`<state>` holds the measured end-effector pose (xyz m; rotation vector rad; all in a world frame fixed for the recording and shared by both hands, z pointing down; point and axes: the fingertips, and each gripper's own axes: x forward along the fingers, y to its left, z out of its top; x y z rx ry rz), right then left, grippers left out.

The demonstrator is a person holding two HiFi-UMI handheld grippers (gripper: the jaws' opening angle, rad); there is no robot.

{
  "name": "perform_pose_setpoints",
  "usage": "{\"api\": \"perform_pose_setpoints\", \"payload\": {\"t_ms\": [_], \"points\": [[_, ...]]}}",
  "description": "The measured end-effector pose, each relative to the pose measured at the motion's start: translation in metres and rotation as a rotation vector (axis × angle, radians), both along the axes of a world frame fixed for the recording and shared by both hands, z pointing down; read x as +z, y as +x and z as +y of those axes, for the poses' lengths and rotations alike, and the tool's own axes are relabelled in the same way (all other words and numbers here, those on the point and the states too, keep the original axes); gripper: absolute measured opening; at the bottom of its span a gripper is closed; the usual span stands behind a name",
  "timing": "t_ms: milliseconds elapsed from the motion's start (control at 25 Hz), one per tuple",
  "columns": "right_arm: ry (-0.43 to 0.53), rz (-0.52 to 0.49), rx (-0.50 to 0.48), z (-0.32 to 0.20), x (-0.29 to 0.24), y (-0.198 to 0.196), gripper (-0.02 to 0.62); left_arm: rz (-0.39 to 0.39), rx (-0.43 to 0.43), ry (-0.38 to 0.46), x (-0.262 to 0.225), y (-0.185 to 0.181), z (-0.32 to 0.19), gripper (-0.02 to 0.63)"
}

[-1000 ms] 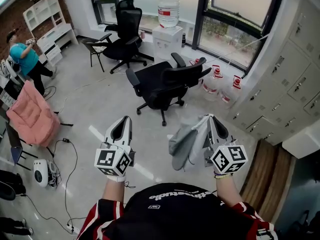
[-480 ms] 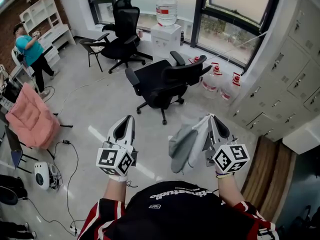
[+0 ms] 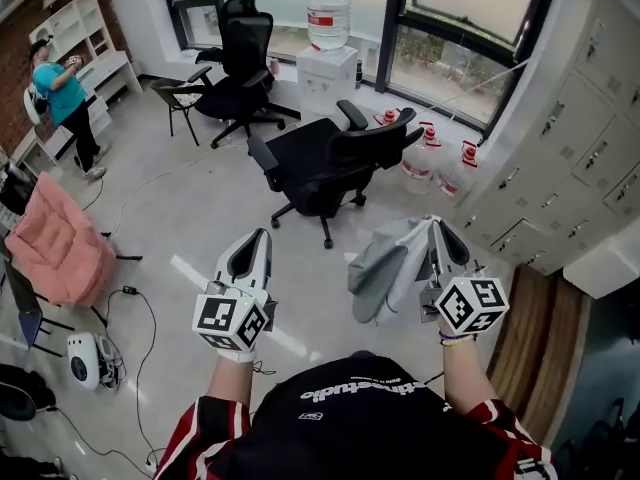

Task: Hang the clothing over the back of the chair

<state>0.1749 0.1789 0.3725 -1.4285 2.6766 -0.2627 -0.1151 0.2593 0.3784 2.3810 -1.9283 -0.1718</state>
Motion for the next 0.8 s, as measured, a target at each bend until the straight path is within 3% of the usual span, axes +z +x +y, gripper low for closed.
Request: {"api": "perform_pose_setpoints", "payload": {"t_ms": [400, 800], "points": [[0.031, 0.003, 0.001, -0.037, -0.014, -0.007, 0.017, 0.024, 0.003, -0.01, 0.007, -0.013, -0.036, 0.026], [0.014, -0.049, -0.036, -0.124, -0.015, -0.022, 0.017, -0.021, 0.014, -0.005, -0.005, -0.008, -0.145, 0.025]]}}
